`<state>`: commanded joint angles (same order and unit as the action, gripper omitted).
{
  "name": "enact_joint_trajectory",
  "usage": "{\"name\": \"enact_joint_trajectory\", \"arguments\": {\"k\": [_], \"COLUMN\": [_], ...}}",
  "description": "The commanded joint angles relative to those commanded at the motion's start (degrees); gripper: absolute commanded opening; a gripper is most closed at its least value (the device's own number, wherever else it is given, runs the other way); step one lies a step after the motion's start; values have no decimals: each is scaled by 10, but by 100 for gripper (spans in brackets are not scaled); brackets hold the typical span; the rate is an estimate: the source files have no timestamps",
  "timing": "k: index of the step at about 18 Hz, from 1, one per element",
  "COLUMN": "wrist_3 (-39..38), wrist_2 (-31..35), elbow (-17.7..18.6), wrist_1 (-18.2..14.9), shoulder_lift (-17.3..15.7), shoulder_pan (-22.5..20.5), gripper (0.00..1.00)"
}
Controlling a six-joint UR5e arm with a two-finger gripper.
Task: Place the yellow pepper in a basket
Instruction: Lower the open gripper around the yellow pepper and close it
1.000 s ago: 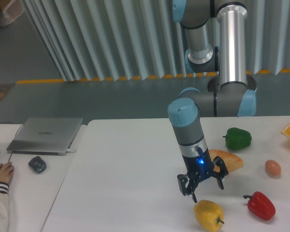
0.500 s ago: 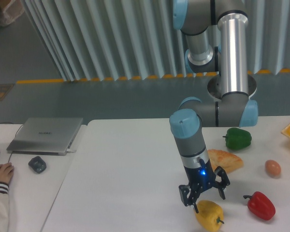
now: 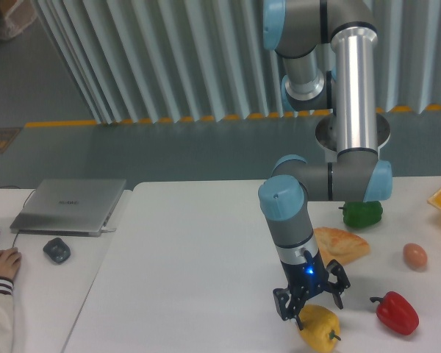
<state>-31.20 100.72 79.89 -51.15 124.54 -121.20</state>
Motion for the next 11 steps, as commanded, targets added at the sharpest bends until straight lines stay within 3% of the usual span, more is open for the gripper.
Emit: {"name": "enact_joint_trajectory", "arguments": {"k": [7, 9, 11], "wrist_3": [-1, -2, -1], "wrist_2": [2, 3, 3], "elbow": [0, 0, 3], "wrist_1": [11, 11, 11], "shoulder_lift": [4, 4, 4], "shoulder_pan": [0, 0, 0], "gripper": [100, 87, 85]}}
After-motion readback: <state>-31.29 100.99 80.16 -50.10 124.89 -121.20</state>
